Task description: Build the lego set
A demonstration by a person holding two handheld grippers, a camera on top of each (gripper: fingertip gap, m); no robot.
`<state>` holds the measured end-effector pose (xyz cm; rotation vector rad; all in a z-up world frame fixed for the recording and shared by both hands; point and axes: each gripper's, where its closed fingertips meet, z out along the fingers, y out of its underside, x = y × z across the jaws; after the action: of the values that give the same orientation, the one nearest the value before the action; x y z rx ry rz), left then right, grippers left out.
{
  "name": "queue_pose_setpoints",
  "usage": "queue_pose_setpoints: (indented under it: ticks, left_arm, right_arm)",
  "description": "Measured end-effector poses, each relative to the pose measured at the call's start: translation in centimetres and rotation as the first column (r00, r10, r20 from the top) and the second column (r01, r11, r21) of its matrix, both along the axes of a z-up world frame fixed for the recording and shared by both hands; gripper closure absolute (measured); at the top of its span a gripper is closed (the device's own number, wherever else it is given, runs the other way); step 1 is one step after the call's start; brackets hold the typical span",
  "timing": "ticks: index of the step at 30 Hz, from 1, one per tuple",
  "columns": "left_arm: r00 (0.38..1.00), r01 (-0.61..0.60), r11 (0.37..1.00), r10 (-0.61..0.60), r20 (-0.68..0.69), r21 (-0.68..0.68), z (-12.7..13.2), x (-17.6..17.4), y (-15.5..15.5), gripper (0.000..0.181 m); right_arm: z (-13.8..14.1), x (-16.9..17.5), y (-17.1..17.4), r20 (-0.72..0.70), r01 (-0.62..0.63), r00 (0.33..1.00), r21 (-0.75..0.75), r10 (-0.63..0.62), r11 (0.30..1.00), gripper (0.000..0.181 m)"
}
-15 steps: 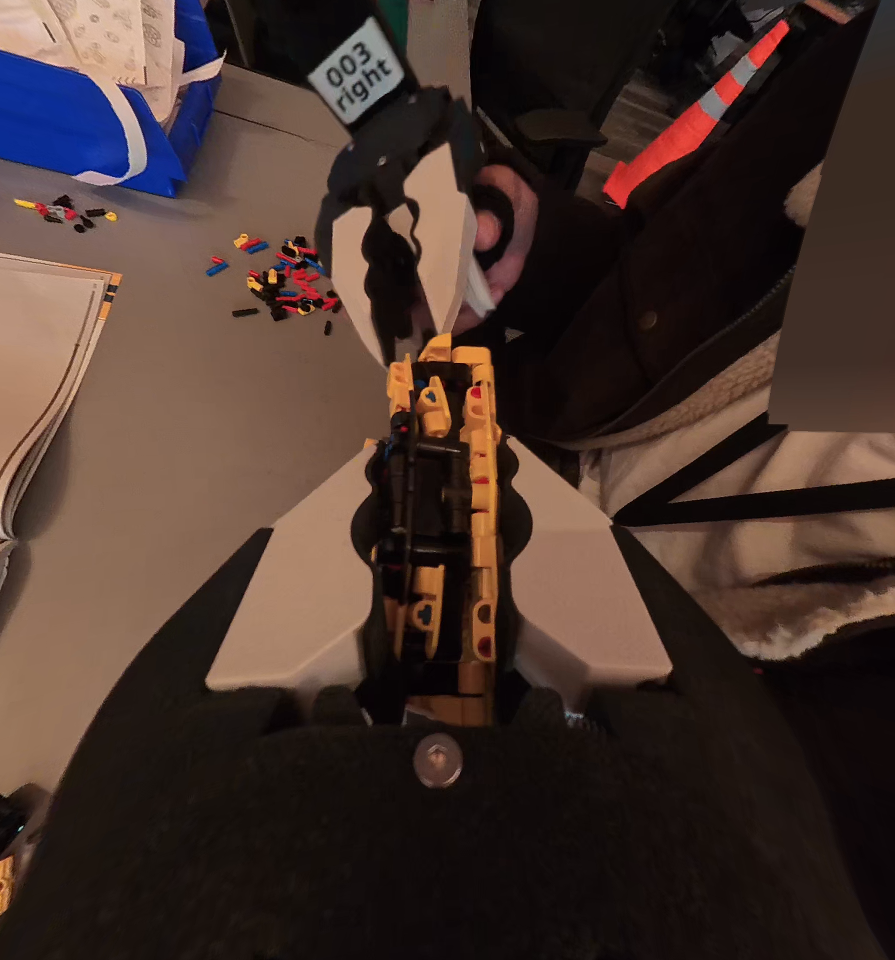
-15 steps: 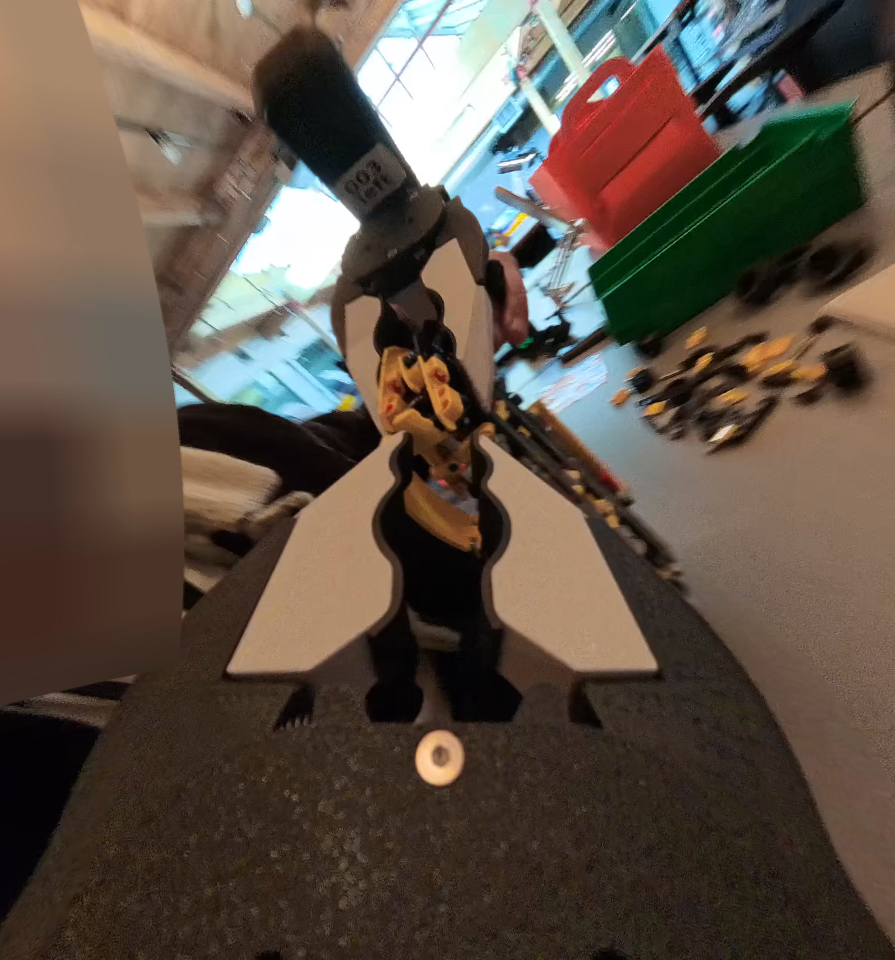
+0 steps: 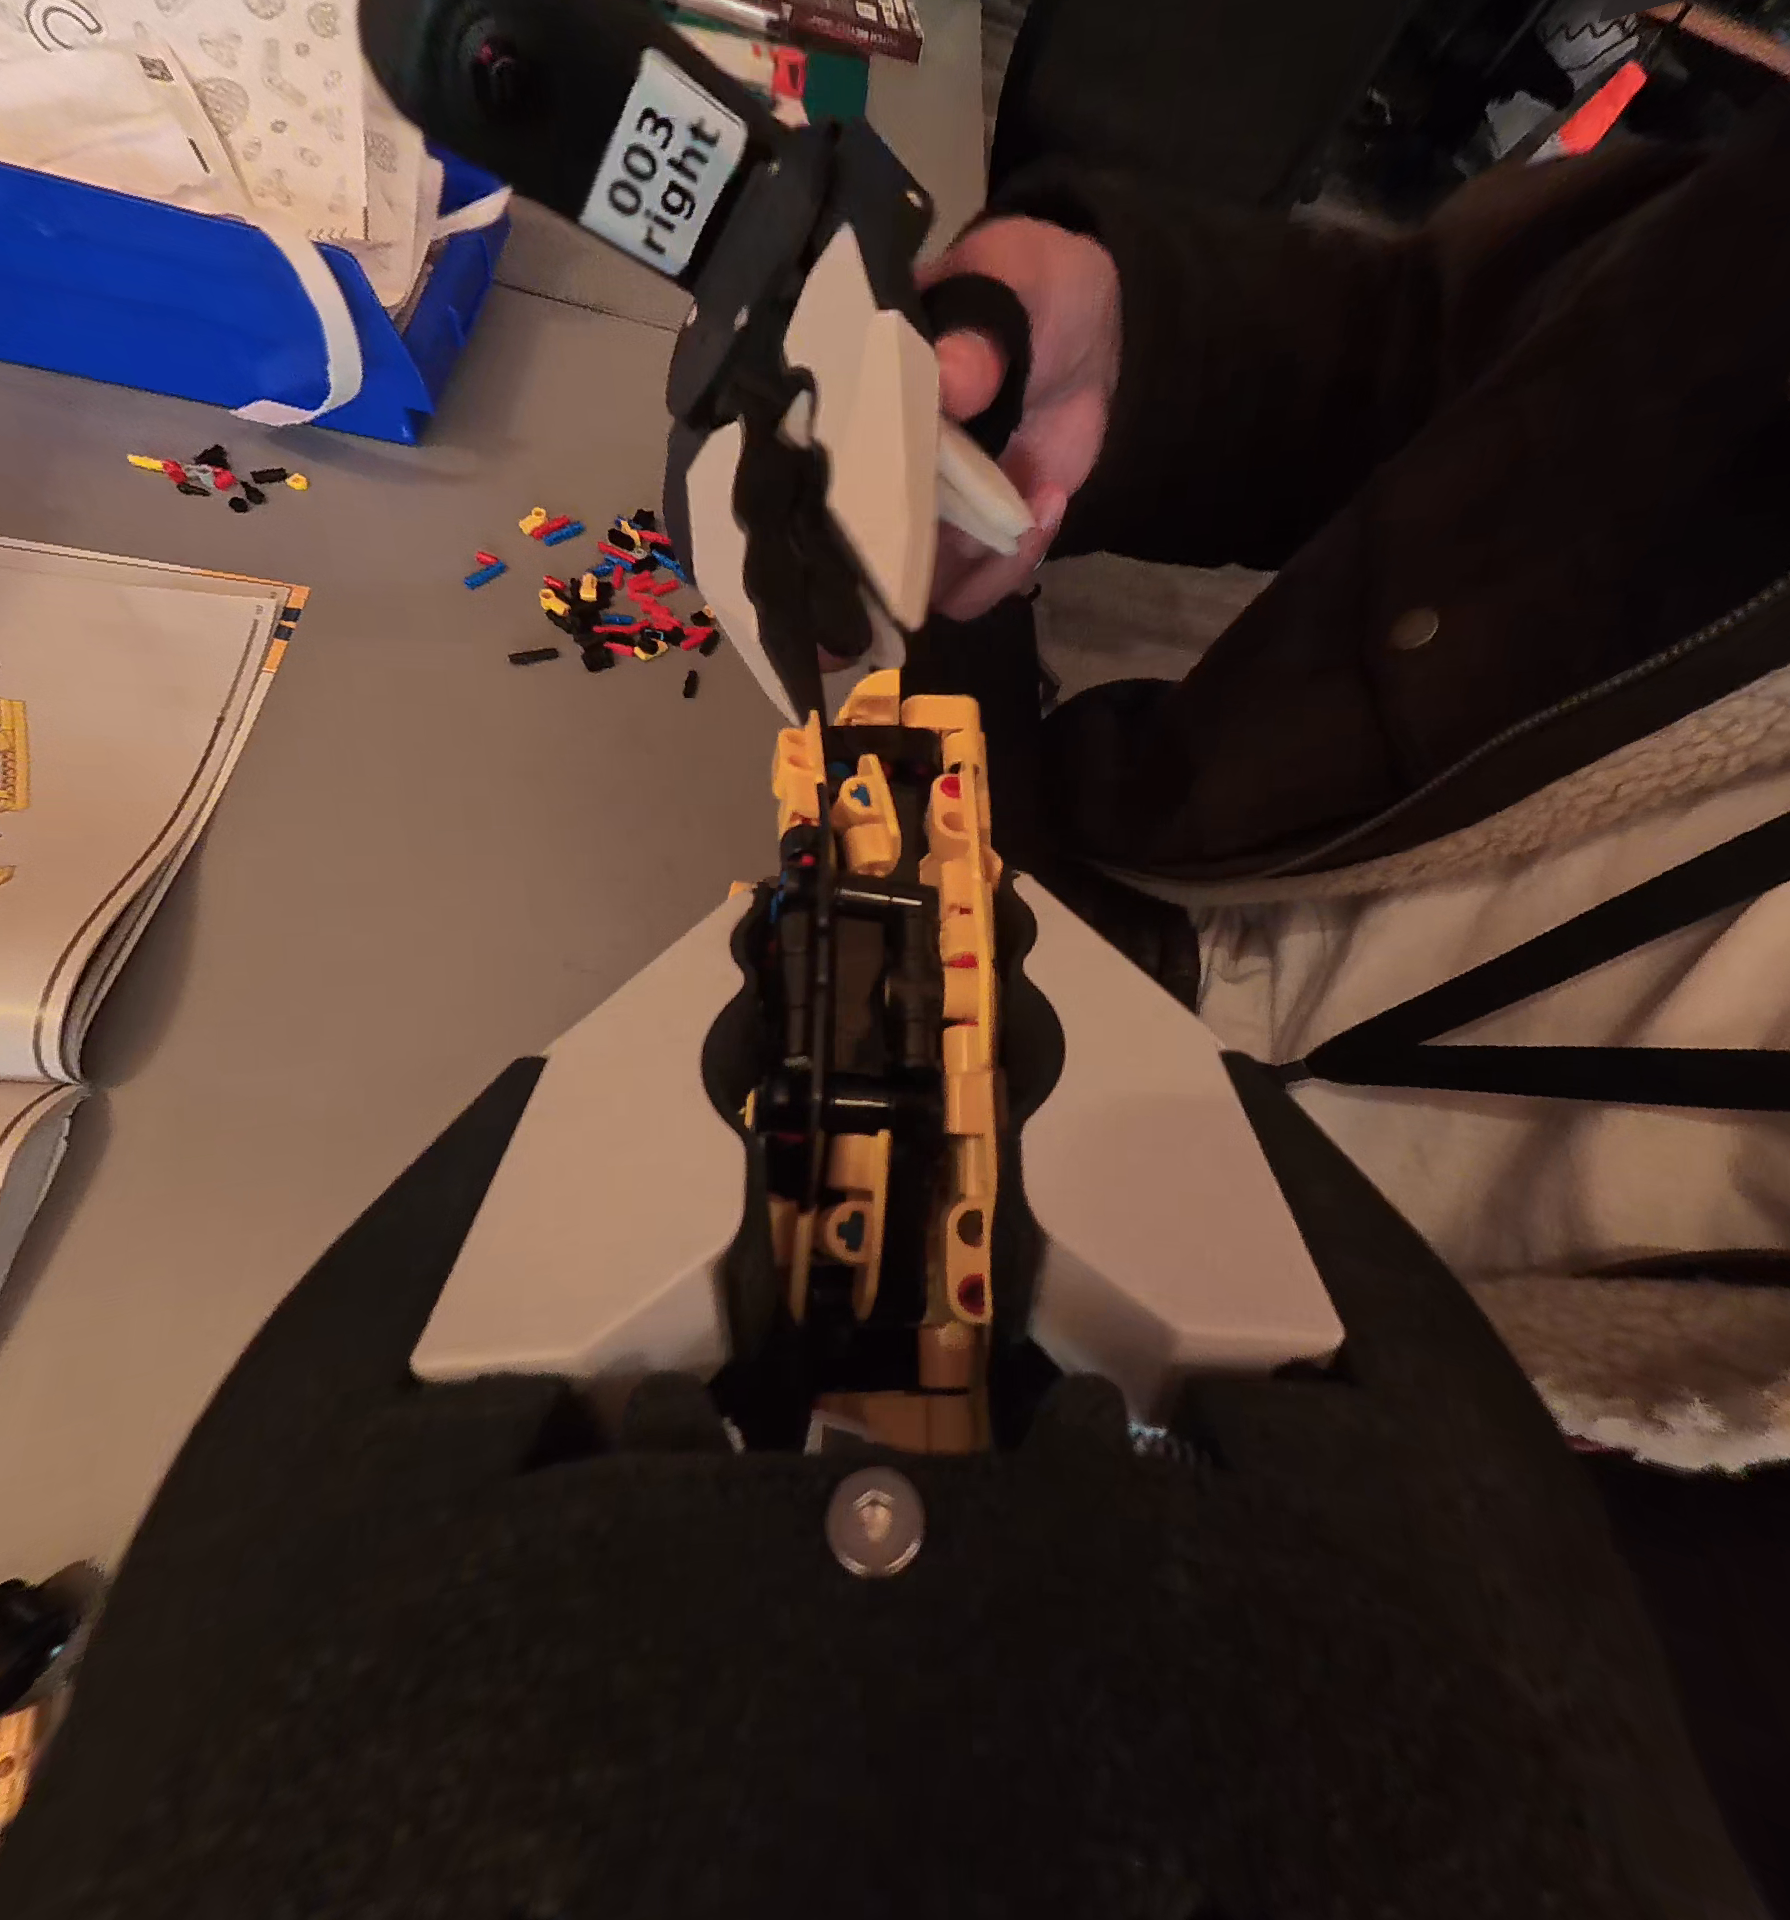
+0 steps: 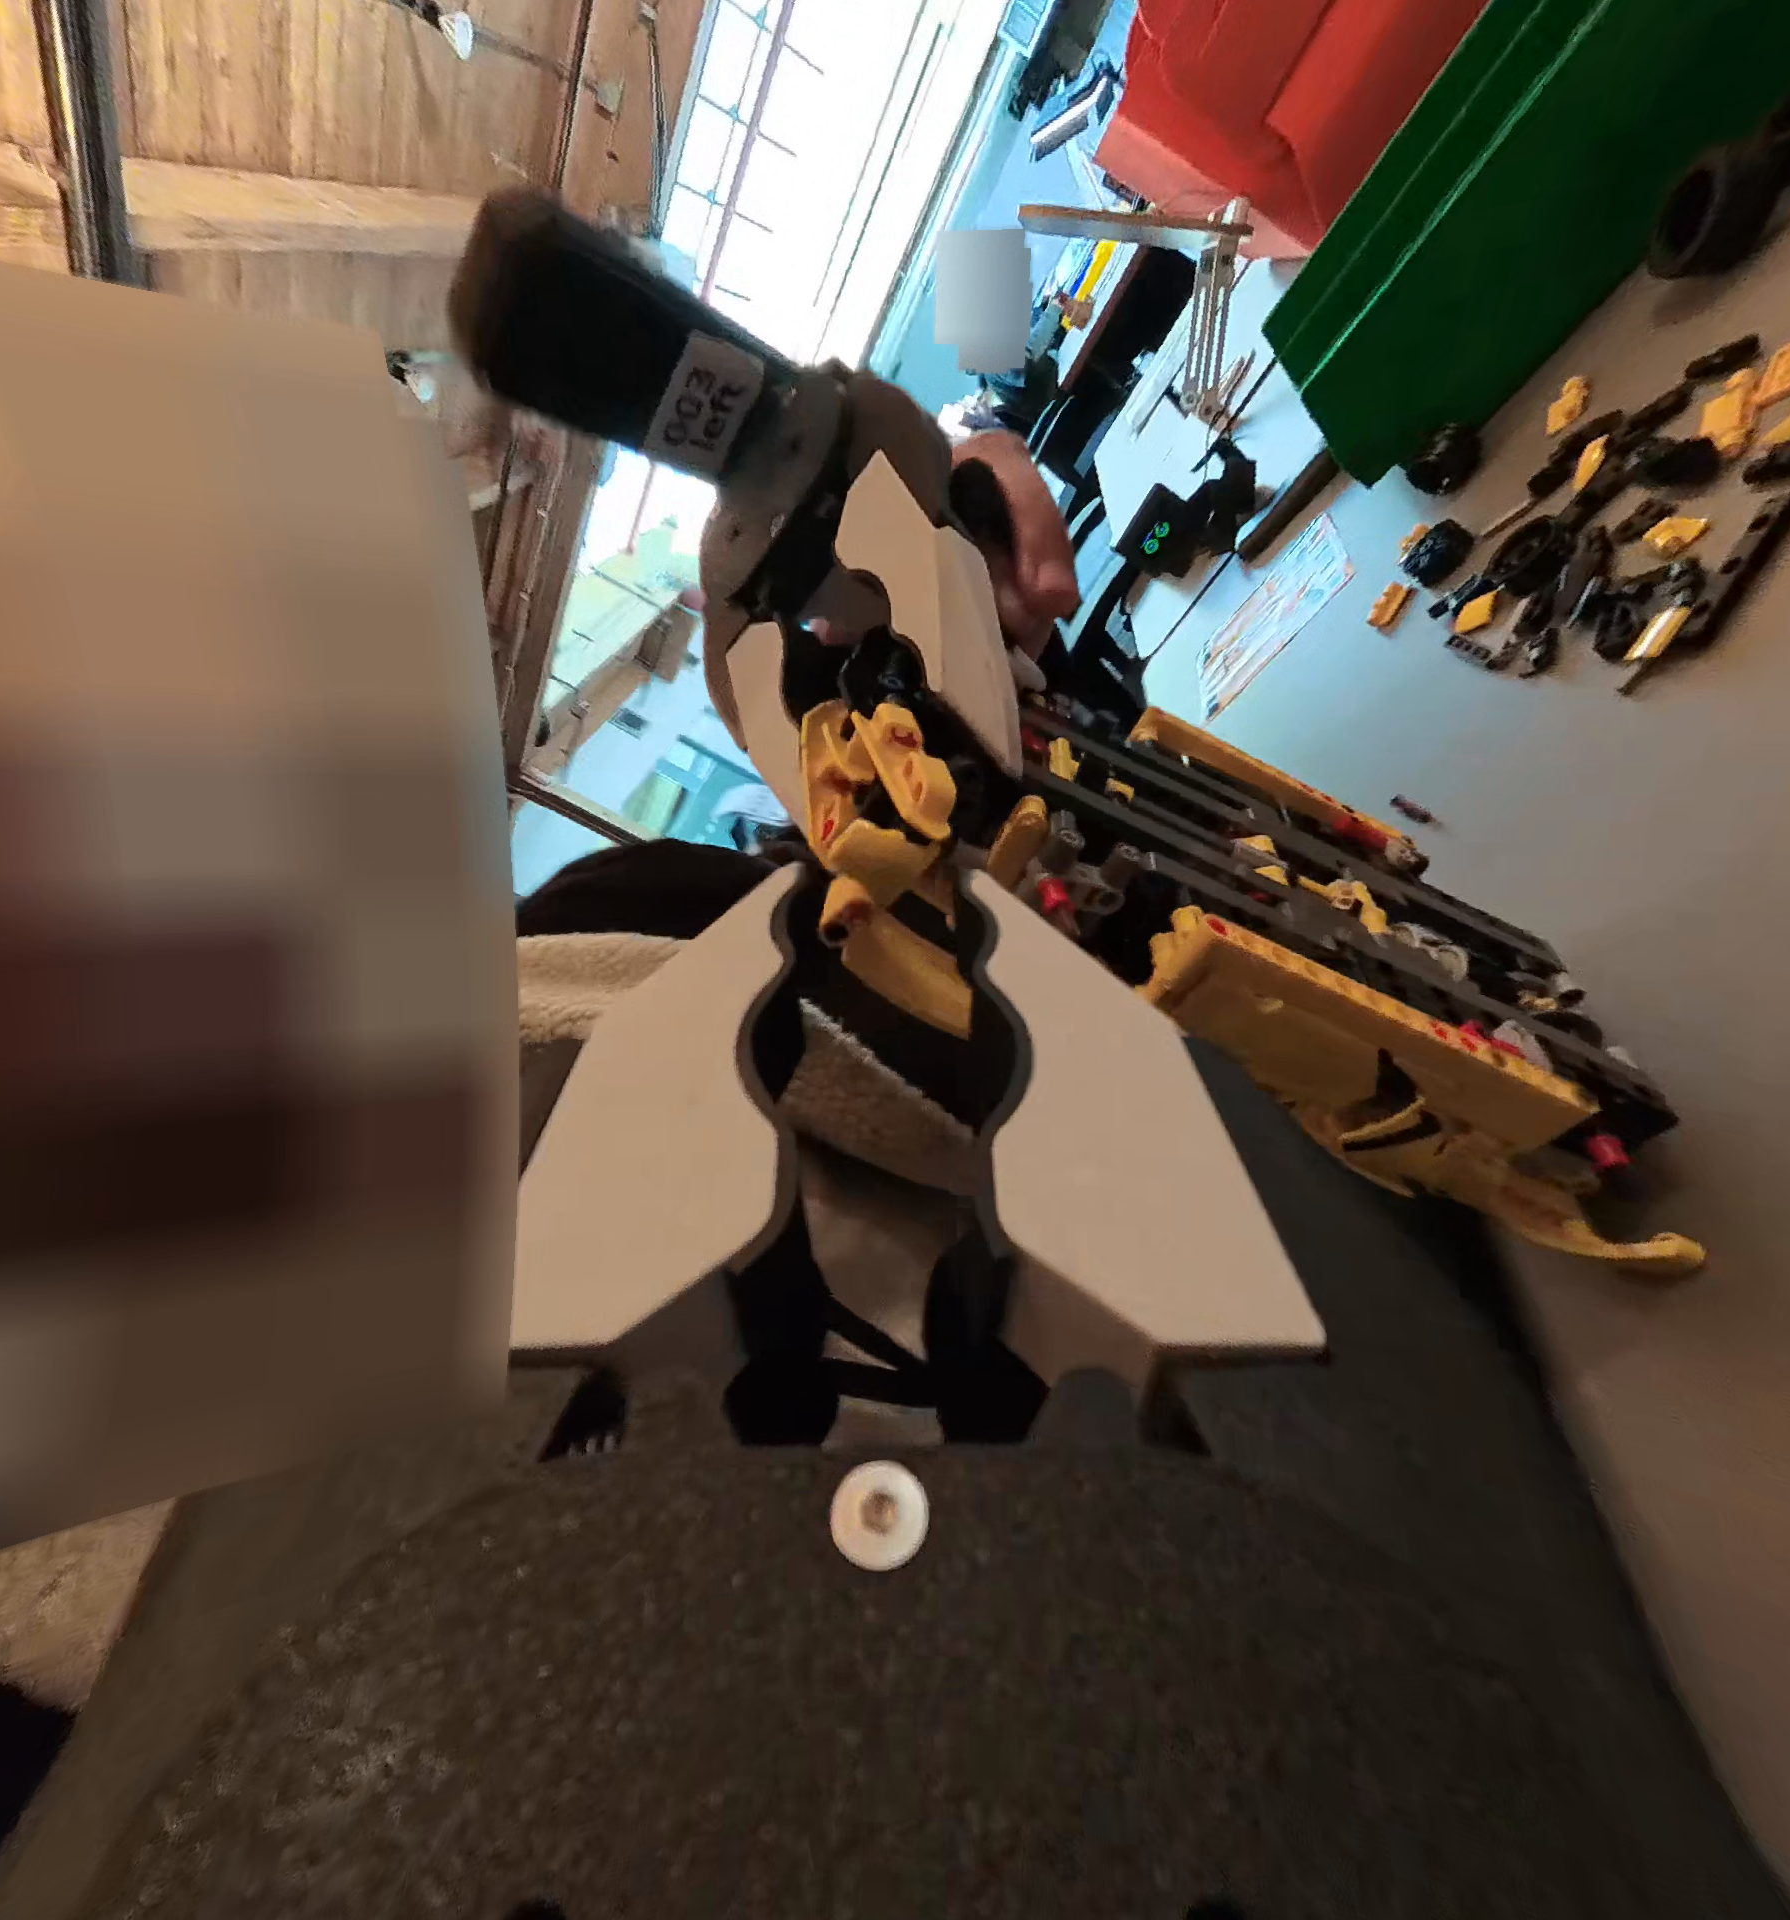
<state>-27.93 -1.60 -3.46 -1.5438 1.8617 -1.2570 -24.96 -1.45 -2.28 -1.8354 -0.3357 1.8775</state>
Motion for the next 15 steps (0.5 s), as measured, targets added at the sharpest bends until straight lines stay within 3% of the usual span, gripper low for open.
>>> queue_pose_setpoints:
  ticks: [3, 5, 7, 11, 15]
  left_arm:
    - [1.0, -0.01, 0.998, 0.01, 0.002, -0.058, 0.1, 0.2, 1.0, 0.14]
    - [1.0, -0.006, 0.997, 0.006, -0.001, -0.074, 0.1, 0.4, 1.4, 0.14]
    - [1.0, -0.007, 0.997, 0.006, -0.006, -0.078, 0.1, 0.6, 1.6, 0.14]
    - [1.0, -0.023, 0.996, 0.022, -0.011, -0.092, 0.0, 0.8, 2.0, 0.14]
    - [1.0, -0.029, 0.996, 0.029, -0.008, -0.089, 0.0, 0.9, 2.1, 0.14]
  right_arm:
    - [-0.6, -1.0, -0.7, 0.155, -0.052, 0.988, 0.23, 0.016, 0.972, 0.142]
    - [-0.9, -1.3, 0.1, 0.238, 0.006, 0.964, 0.422, -0.117, 0.906, 0.142]
    - [-0.6, -1.2, 0.9, 0.244, 0.065, 0.942, 0.542, -0.231, 0.838, 0.155]
    - [-0.7, -1.1, 1.4, 0.218, 0.12, 0.931, 0.573, -0.293, 0.81, 0.156]
    - [-0.5, -1.6, 0.8, 0.15, 0.115, 0.967, 0.474, -0.208, 0.873, 0.17]
